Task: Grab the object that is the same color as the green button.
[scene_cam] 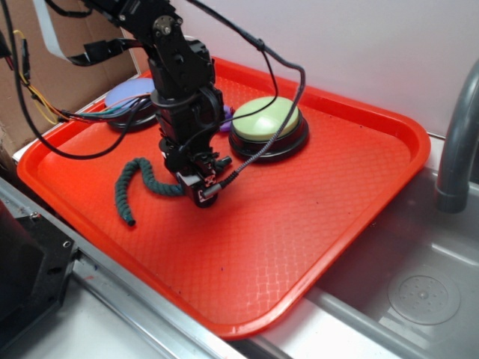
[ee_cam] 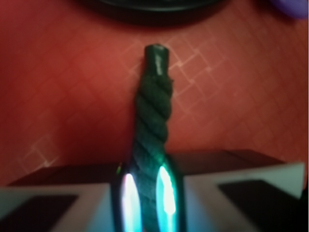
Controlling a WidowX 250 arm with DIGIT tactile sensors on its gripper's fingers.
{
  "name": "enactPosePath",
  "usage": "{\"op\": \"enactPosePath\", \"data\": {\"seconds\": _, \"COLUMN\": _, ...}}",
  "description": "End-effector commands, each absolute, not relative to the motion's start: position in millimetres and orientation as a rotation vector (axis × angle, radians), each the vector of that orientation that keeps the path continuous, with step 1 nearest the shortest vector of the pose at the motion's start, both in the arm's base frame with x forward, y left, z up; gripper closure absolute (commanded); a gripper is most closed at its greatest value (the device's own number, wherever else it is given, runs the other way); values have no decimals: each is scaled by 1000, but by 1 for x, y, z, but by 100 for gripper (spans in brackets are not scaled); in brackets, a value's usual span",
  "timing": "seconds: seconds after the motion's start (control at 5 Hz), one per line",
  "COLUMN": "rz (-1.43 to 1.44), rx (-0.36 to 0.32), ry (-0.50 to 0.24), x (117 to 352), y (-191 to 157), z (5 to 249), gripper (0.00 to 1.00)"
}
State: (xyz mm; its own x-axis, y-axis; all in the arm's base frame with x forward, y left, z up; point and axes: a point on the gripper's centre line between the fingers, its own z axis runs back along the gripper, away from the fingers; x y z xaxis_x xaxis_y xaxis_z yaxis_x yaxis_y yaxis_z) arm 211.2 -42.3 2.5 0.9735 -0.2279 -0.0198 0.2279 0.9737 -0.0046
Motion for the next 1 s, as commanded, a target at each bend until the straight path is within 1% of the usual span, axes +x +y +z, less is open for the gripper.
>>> {"op": "enactPosePath", "data": {"seconds": 0.0, "rz": -203, "rx": 31, "ry": -43, "x": 207, "y": -49, "z": 56, "gripper": 100}}
{"op": "enactPosePath", "data": {"seconds": 0.2, "rz": -59, "rx": 66, "ry": -14, "x": 207, "y": -39, "z": 105, "gripper": 100}}
{"op": "enactPosePath", "data": {"seconds": 0.4, "rz": 117, "rx": 24, "ry": -34, "x": 203, "y": -24, "z": 155, "gripper": 100}}
{"op": "enactPosePath", "data": {"seconds": 0.6, "rz": 234, "rx": -32, "ry": -51, "x": 198, "y": -3, "z": 190, "gripper": 100}}
{"op": "enactPosePath", "data": {"seconds": 0.8, "rz": 312, "rx": -27, "ry": -74, "x": 193, "y": 15, "z": 196, "gripper": 100}}
